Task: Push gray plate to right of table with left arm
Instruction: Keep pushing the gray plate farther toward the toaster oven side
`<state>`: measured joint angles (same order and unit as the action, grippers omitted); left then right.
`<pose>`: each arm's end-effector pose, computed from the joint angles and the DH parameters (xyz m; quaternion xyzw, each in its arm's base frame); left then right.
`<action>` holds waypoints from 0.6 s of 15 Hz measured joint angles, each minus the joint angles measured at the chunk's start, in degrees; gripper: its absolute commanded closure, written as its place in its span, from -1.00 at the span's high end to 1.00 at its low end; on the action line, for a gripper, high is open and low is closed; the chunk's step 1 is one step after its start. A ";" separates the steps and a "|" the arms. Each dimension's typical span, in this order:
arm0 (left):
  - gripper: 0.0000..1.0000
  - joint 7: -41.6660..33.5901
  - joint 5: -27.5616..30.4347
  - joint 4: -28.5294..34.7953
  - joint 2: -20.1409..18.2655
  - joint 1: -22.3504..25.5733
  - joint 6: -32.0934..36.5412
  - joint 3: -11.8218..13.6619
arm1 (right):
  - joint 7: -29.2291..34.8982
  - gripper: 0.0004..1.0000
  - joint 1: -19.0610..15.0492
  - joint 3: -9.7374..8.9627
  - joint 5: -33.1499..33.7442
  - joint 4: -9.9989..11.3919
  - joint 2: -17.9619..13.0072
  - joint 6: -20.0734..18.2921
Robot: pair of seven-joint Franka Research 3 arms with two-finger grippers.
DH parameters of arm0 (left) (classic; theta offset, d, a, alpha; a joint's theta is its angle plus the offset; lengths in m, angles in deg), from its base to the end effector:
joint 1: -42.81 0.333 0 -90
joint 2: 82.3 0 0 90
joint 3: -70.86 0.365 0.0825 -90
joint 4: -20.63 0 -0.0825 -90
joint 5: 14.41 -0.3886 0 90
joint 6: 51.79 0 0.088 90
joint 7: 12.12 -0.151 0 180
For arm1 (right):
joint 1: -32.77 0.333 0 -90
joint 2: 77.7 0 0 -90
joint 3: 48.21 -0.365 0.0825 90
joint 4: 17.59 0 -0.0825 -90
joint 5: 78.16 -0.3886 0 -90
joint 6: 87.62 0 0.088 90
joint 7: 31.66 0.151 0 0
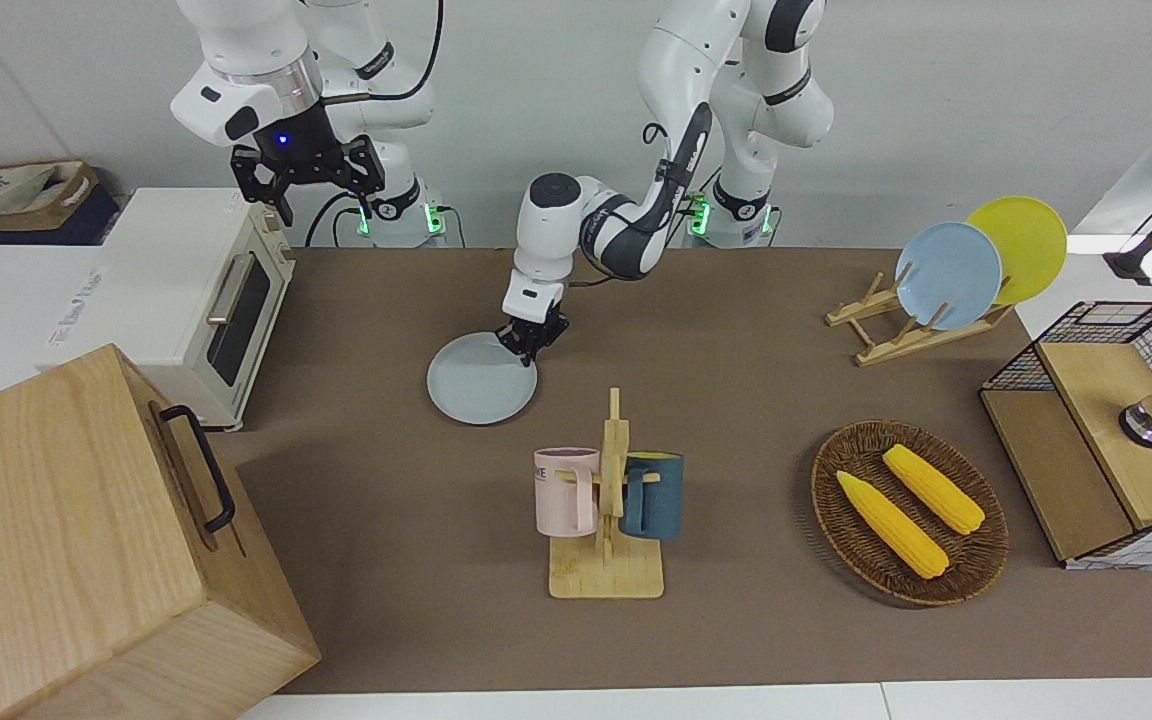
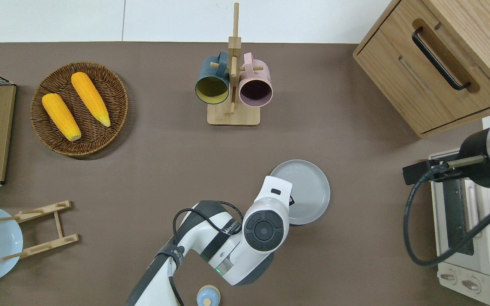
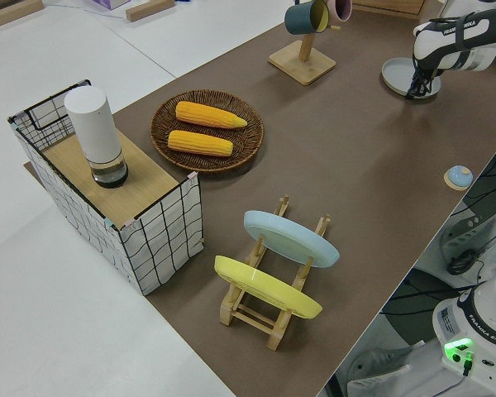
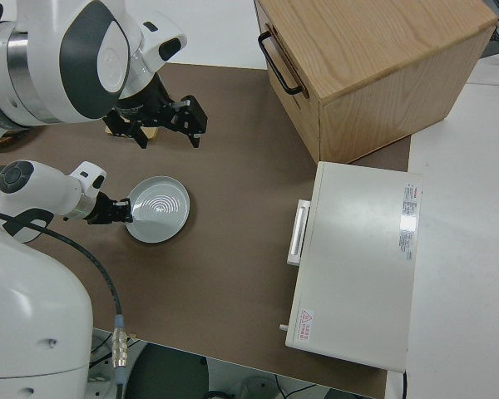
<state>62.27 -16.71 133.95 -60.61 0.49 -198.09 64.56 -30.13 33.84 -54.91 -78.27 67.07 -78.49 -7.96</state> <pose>0.4397 -0.4930 0.2957 0.9720 0.2125 0.0414 0.0910 0.5267 0.0727 0.6655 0.9978 0.0545 -0.0367 0.0028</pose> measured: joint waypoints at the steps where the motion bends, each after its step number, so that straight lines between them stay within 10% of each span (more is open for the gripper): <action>1: -1.00 1.38 -0.96 -0.92 0.64 -0.57 0.07 0.00 | 0.00 0.97 0.00 0.00 0.00 0.00 0.00 0.00; 9: -1.00 5.61 -1.81 -6.29 4.39 -4.12 0.22 0.12 | 0.00 0.97 0.00 0.00 0.00 0.00 0.00 0.00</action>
<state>67.88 -18.52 127.66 -56.23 -3.63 -197.87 64.68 -30.13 33.84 -54.91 -78.27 67.07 -78.49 -7.96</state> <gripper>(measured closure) 0.943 0.013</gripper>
